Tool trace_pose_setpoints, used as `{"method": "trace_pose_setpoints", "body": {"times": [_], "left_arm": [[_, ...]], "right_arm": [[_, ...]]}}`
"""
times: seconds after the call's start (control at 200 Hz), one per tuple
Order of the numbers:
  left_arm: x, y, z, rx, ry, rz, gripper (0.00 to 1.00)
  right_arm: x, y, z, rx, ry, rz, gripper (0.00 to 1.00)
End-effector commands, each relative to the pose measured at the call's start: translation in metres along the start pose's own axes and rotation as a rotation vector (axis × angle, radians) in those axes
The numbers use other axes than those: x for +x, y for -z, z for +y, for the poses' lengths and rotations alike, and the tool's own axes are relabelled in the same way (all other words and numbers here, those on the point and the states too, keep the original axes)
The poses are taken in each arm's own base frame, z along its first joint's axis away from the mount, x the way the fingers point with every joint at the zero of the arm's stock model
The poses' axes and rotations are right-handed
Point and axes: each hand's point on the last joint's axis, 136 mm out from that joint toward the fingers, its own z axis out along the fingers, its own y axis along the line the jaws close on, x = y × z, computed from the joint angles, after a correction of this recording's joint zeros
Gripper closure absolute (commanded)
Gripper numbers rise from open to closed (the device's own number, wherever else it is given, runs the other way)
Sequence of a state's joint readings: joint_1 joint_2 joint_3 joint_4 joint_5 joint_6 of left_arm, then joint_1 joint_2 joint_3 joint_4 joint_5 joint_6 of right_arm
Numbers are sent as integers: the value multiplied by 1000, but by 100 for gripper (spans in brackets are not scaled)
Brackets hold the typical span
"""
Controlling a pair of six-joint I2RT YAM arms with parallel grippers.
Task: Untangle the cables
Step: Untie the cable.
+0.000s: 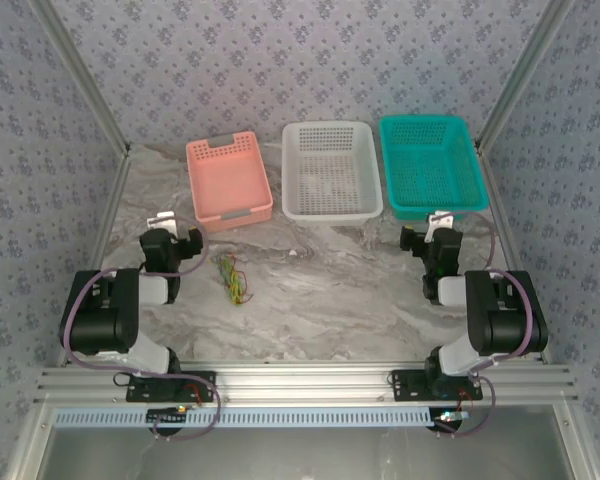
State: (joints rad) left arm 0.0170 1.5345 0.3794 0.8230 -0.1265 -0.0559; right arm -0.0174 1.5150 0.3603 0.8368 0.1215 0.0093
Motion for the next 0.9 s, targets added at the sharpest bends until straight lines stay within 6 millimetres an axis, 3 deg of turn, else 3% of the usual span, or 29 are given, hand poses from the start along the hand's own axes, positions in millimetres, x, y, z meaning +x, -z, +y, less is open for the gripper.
{"method": "trace_pose_setpoints", "body": {"times": [0.0, 0.68, 0.894], "left_arm": [[-13, -2, -6, 18, -8, -32, 1], [-15, 0, -7, 27, -12, -46, 1], [-39, 69, -6, -6, -19, -174, 1]], "right_arm": [[-4, -3, 0, -2, 12, -3, 1], [-6, -1, 1, -7, 11, -18, 1], [-38, 39, -12, 61, -30, -82, 1]]}}
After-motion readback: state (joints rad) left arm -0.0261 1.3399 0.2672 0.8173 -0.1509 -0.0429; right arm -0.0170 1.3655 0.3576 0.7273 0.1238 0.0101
